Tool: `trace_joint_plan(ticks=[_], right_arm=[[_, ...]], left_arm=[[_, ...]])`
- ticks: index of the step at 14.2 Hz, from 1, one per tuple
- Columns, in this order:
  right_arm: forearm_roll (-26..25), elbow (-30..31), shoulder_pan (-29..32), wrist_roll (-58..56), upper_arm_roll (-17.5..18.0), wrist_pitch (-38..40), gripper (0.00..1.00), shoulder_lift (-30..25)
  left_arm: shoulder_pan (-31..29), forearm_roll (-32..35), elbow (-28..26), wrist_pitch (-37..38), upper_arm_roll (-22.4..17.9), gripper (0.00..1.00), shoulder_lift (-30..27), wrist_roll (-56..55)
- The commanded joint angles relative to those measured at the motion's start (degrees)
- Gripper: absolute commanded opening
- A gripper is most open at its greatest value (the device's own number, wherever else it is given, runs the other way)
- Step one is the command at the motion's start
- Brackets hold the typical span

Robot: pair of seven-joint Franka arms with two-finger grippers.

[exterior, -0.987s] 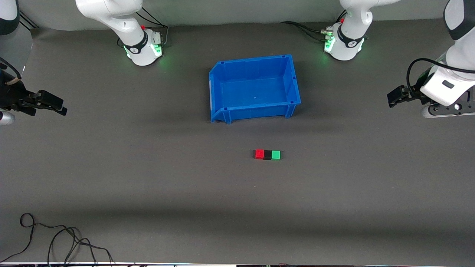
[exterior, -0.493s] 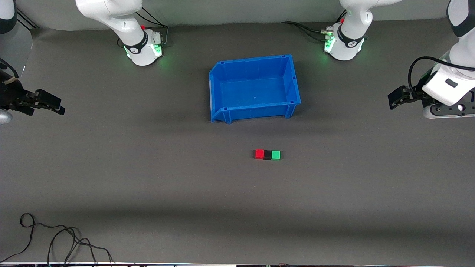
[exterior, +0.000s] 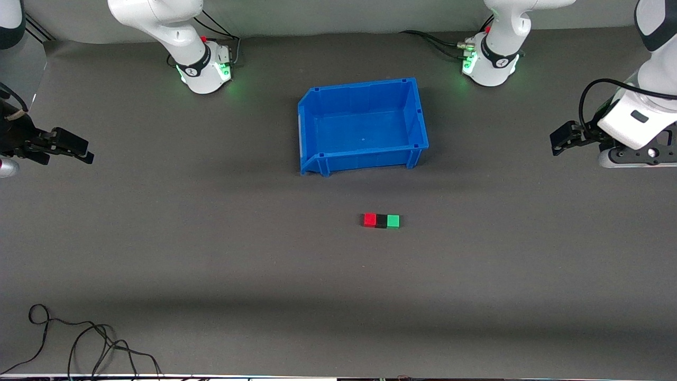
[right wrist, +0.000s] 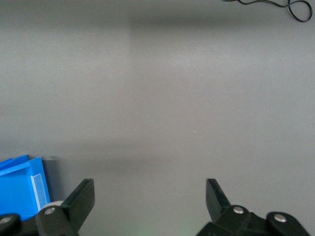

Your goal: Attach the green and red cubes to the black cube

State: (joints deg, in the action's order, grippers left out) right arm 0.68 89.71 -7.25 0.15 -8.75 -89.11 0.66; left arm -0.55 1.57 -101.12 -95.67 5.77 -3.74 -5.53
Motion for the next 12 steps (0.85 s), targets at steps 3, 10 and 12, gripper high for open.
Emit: trace_joint_plan(ticks=[3,10,12], right_arm=[[-0.41,0.65,-0.31,-1.29,-0.12,-0.19,1.00,-0.93],[-0.33,0.47,-0.31,-1.47,-0.12,-0.19,1.00,-0.93],[-0.33,0.56,-0.39,-1.47,-0.12,-0.19,1.00,-0.93]], left_arm=[[1.08,0.98,1.10,0.13,-1.03,0.99,1.01,0.79],[0.81,0.98,1.02,0.49,-1.03,0.99,1.01,0.61],[0.81,0.98,1.02,0.58,-1.03,0.99,1.01,0.61]])
